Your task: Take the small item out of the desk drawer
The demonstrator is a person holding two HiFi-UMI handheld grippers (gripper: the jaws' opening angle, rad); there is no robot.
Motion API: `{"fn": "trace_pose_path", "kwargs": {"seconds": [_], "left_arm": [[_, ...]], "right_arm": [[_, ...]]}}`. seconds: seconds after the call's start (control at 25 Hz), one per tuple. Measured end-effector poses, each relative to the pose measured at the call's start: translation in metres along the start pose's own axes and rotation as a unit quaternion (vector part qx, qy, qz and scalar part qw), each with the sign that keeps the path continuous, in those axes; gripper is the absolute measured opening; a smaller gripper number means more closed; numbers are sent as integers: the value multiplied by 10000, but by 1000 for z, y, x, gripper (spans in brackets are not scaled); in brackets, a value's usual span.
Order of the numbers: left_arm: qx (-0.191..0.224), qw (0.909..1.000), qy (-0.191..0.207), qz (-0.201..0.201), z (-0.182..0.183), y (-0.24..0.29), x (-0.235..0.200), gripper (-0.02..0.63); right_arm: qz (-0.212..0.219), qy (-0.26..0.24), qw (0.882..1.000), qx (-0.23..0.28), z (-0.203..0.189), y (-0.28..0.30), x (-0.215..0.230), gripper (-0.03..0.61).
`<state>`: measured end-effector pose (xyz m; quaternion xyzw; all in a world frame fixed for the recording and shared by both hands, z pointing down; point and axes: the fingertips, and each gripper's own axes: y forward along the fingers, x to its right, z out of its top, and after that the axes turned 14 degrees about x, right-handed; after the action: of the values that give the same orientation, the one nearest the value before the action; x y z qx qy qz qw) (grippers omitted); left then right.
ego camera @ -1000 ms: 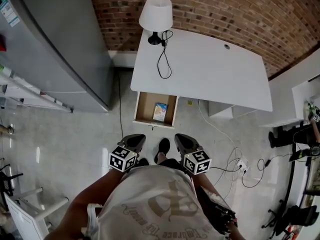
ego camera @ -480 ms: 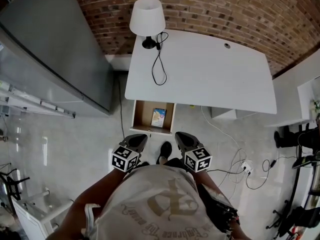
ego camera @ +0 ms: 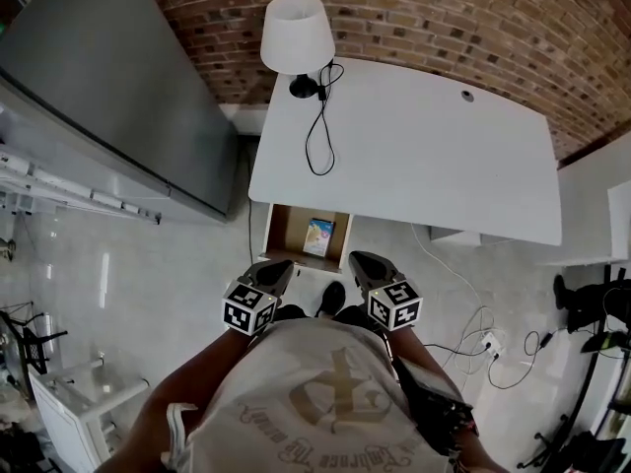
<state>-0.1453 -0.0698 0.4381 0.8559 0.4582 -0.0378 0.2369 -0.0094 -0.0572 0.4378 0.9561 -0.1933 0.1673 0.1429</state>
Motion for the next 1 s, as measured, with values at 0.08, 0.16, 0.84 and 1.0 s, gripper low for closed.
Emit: {"fn": "trace_pose_path", "kwargs": {"seconds": [0.08, 0.16, 0.84, 1.0], "left_arm": [[11, 10000, -7, 75, 2, 5, -1, 9], [25, 9999, -14, 157, 3, 10, -2, 8], [-240, 9996, -119, 110, -9, 46, 9, 8], [-328, 9992, -180, 99, -17, 53, 9, 9]], "right_arm": [[64, -26, 10000, -45, 1, 5, 9, 6], [116, -47, 9999, -81, 0, 9, 17, 6], [-86, 249, 9995, -160, -20, -9, 35, 6], [-249, 297, 9991, -170, -25, -14, 43, 6]]}}
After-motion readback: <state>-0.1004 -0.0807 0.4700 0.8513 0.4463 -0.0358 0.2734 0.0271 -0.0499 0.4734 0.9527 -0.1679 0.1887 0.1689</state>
